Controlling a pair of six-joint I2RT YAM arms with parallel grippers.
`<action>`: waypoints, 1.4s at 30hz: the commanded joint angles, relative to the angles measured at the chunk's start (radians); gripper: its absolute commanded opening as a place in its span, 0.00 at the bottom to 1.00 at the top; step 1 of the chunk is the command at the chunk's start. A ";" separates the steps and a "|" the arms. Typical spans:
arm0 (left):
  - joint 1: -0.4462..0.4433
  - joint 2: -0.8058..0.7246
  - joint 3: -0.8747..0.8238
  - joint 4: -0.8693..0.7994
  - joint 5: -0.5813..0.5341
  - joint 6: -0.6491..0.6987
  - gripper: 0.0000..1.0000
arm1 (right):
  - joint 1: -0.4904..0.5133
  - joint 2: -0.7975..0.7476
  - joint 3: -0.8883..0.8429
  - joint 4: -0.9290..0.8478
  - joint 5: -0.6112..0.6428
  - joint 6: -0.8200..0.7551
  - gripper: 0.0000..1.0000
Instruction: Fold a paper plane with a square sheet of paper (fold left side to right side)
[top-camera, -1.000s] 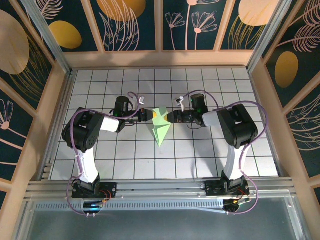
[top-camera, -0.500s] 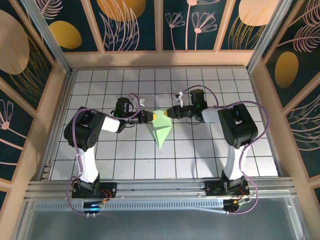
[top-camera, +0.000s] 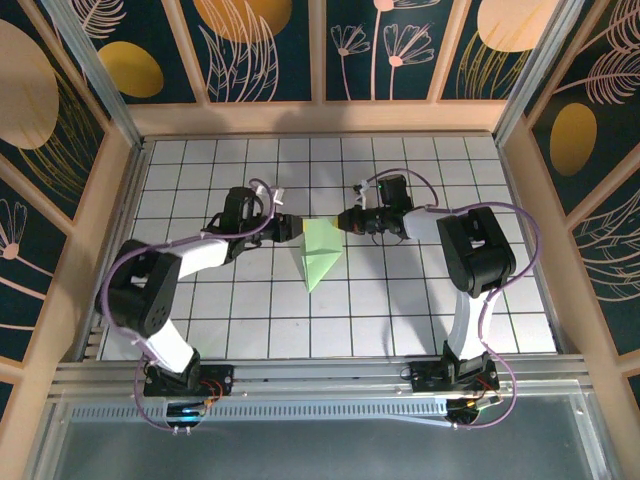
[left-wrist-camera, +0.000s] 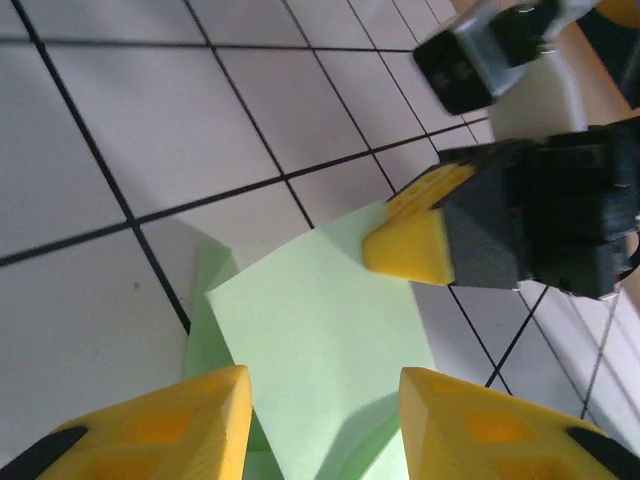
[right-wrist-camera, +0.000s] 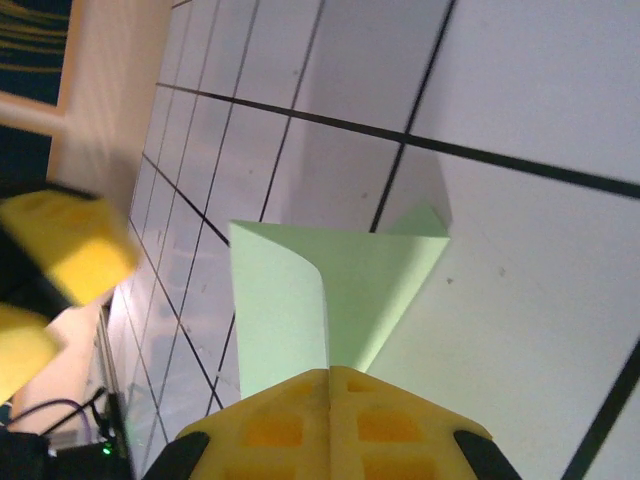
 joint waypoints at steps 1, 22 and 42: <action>-0.112 -0.066 0.050 -0.281 -0.266 0.167 0.43 | -0.007 -0.014 0.038 -0.117 0.021 0.103 0.00; -0.556 0.139 0.258 -0.558 -0.822 0.085 0.51 | -0.009 -0.007 0.065 -0.189 0.076 0.198 0.00; -0.583 0.240 0.273 -0.558 -0.914 0.056 0.52 | -0.006 0.008 0.085 -0.203 0.081 0.208 0.00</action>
